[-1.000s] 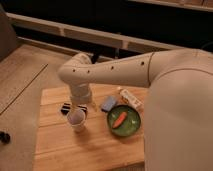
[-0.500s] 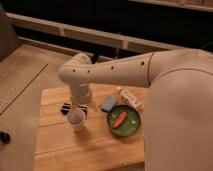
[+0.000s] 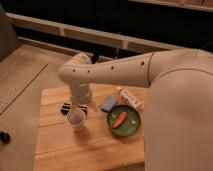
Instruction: Place the white sponge in the ceramic cup
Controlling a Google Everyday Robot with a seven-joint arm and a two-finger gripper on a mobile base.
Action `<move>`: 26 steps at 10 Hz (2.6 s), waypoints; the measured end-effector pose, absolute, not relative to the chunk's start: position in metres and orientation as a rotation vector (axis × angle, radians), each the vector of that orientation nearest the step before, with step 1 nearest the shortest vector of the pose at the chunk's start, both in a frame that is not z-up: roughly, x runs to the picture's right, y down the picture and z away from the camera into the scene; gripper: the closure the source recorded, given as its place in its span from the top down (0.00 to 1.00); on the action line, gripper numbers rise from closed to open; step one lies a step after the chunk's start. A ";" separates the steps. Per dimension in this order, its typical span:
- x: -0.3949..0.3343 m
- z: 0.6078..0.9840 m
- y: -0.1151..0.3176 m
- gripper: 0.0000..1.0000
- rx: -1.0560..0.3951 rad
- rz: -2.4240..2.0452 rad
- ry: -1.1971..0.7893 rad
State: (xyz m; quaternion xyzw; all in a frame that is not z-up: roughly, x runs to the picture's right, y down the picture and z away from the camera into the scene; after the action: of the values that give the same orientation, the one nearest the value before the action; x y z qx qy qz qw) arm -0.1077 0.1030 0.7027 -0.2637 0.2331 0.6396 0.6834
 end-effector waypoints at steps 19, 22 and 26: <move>-0.004 0.795 -0.004 0.65 -0.321 1.992 0.448; 0.060 0.830 -0.033 0.65 -0.271 2.086 0.385; 0.065 0.833 -0.034 0.65 -0.276 2.100 0.383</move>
State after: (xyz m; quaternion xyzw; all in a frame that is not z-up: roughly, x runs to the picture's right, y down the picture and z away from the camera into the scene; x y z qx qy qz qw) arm 0.0648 -0.0337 0.8326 -0.1130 0.1568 0.8586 0.4748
